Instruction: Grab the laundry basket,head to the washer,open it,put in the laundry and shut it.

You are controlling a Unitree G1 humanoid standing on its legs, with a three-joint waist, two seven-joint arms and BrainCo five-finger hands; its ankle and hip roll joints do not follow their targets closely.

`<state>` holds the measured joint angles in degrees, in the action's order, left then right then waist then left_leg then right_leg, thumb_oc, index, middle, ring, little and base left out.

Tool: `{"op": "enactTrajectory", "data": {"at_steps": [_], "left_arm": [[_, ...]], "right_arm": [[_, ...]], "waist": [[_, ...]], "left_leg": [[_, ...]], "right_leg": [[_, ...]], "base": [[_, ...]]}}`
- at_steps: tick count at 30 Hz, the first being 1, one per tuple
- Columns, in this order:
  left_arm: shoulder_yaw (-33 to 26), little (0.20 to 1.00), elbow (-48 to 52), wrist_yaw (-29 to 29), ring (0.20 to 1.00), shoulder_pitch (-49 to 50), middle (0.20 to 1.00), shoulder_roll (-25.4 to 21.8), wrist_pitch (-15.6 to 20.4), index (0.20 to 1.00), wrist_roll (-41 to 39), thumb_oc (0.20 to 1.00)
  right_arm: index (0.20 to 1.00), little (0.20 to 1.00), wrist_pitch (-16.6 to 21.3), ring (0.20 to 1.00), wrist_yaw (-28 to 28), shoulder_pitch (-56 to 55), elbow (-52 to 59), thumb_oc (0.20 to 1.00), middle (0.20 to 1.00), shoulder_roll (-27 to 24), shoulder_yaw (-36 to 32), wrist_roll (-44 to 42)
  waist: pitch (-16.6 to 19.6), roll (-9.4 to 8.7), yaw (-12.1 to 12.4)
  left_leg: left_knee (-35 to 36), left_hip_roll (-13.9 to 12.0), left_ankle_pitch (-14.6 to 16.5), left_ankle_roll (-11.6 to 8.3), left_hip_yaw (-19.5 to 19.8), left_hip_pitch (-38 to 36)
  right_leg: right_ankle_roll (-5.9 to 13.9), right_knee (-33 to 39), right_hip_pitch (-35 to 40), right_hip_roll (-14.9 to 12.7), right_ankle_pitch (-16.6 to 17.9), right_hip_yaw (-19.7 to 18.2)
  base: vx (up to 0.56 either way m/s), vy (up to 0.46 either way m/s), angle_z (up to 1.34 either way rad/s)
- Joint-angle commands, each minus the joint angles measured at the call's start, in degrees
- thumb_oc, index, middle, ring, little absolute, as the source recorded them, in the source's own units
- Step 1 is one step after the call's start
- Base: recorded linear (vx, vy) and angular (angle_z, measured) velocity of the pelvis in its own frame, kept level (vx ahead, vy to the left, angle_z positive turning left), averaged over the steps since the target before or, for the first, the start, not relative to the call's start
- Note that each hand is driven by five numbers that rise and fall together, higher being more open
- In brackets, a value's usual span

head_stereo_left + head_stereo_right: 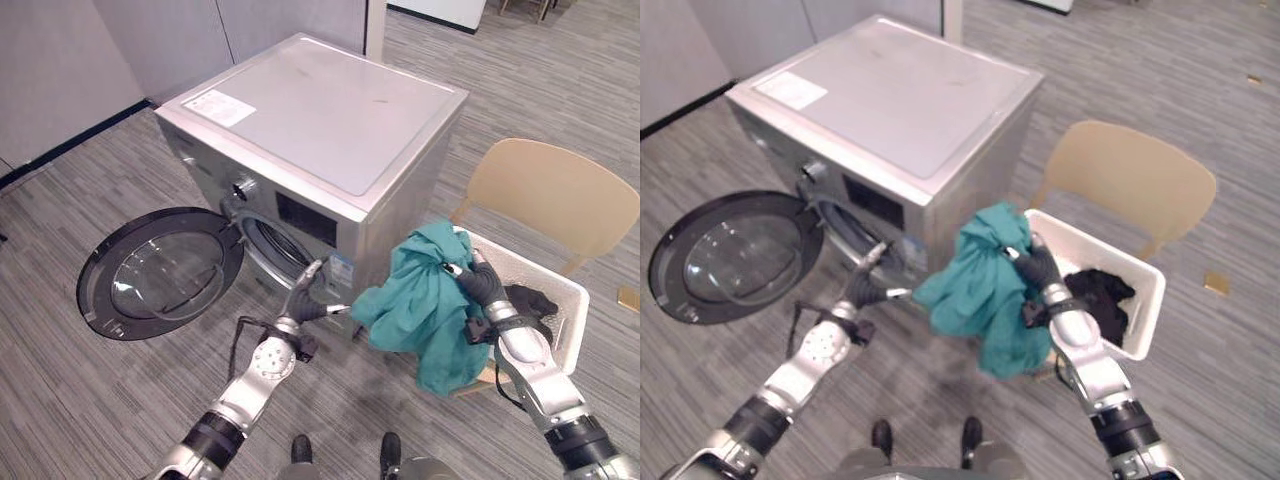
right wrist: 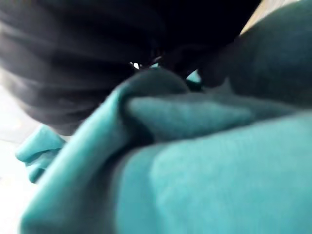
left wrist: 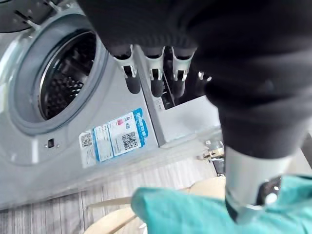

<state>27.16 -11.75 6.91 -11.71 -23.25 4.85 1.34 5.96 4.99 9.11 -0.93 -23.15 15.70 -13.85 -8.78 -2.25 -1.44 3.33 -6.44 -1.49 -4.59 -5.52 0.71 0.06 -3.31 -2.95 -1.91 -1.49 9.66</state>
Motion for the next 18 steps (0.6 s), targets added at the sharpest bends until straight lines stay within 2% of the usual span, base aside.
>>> {"op": "enactTrajectory", "data": {"at_steps": [1,2,3,5,10,11,13,15,16,18], "left_arm": [[0.08,1.0,1.39,1.19,1.0,-1.24,1.0,-2.09,2.54,1.0,3.29,1.0],[3.29,1.0,1.29,1.42,1.0,-5.38,1.0,-1.19,2.46,1.0,4.56,1.0],[3.3,1.0,1.28,1.42,1.0,-5.39,1.0,-1.19,2.47,1.0,4.56,1.0],[6.88,1.0,0.39,2.49,1.0,-9.73,1.0,0.43,2.23,1.0,6.75,1.0],[10.78,1.0,-1.2,4.16,1.0,-14.95,1.0,3.57,2.25,1.0,8.38,1.0],[11.02,0.922,-1.41,4.68,0.922,-15.51,0.922,4.18,2.31,0.922,8.22,0.922],[10.29,0.2,-1.44,6.05,0.2,-14.56,0.2,5.09,2.37,0.2,7.16,0.2],[9.86,0.2,-1.44,6.26,0.2,-13.71,0.2,5.13,2.33,0.2,6.52,0.2],[9.42,0.2,-1.43,6.34,0.2,-13.05,0.2,5.07,2.32,0.2,6.12,0.2],[8.33,0.2,-1.69,6.31,0.2,-11.55,0.2,4.82,2.11,0.2,5.08,0.2]], "right_arm": [[0.2,0.2,3.84,0.2,0.22,4.06,2.3,0.2,0.2,1.48,0.67,-2.05],[0.2,0.2,3.46,0.2,1.01,7.22,1.91,0.2,0.2,3.27,3.32,-2.29],[0.2,0.2,3.46,0.2,1.01,7.23,1.91,0.2,0.2,3.27,3.31,-2.3],[0.2,0.2,3.09,0.2,1.57,9.22,1.22,0.2,0.2,6.03,6.09,-3.87],[0.2,0.2,3.31,0.2,2.0,10.43,-0.08,0.2,0.2,9.49,9.4,-6.93],[0.2,0.2,3.43,0.2,1.89,10.26,-0.09,0.2,0.2,9.96,10.11,-7.84],[0.2,0.2,3.44,0.2,1.33,9.31,0.18,0.2,0.2,10.31,11.7,-8.86],[0.369,0.369,3.29,0.369,1.2,8.9,0.18,0.369,0.369,10.23,12.02,-9.33],[1.0,1.0,3.05,1.0,0.91,8.48,0.16,1.0,1.0,10.05,12.17,-9.69],[1.0,1.0,2.51,1.0,0.33,7.84,-0.16,1.0,1.0,9.41,12.33,-10.01]], "waist": [[3.3,-2.4,0.22],[3.91,-2.88,0.45],[3.89,-2.88,0.47],[4.73,-3.01,0.2],[5.28,-2.81,-0.37],[5.28,-2.7,-0.46],[5.51,-2.33,-0.76],[5.66,-2.2,-0.78],[5.82,-2.06,-0.78],[6.07,-1.89,-0.75]], "left_leg": [[0.37,2.11,0.44,0.24,1.01,2.65],[1.35,2.51,0.8,0.62,0.15,1.5],[1.35,2.51,0.81,0.62,0.14,1.48],[1.67,3.0,1.52,0.97,-0.35,0.73],[1.67,3.39,1.81,1.21,-0.82,0.54],[1.67,3.47,1.86,1.25,-0.93,0.43],[1.67,3.57,2.04,1.48,-1.32,-0.05],[1.67,3.56,2.15,1.53,-1.49,-0.26],[1.67,3.58,2.23,1.57,-1.64,-0.47],[1.67,3.55,2.32,1.65,-1.82,-0.83]], "right_leg": [[4.56,0.59,3.03,0.06,-5.63,-4.03],[5.12,0.9,3.32,-0.3,-5.03,-4.74],[5.12,0.9,3.34,-0.3,-5.03,-4.76],[5.62,1.09,3.51,-0.59,-4.57,-5.4],[6.03,0.8,3.46,-0.91,-4.35,-5.95],[6.06,0.76,3.46,-1.03,-4.27,-6.06],[6.1,0.76,3.56,-1.19,-4.04,-6.57],[6.12,0.88,3.67,-1.23,-3.93,-6.8],[6.14,1.05,3.8,-1.23,-3.85,-6.95],[6.11,1.26,4.0,-1.29,-3.75,-7.18]], "base": [[0.02,0.113,0.08],[0.02,0.112,0.02],[0.05,0.171,-0.01],[0.03,0.087,0.02],[0.01,0.053,-0.08],[0.0,0.026,-0.09],[0.0,0.034,-0.11],[0.01,0.014,-0.08],[0.02,0.013,-0.06],[0.01,0.001,-0.07]]}}
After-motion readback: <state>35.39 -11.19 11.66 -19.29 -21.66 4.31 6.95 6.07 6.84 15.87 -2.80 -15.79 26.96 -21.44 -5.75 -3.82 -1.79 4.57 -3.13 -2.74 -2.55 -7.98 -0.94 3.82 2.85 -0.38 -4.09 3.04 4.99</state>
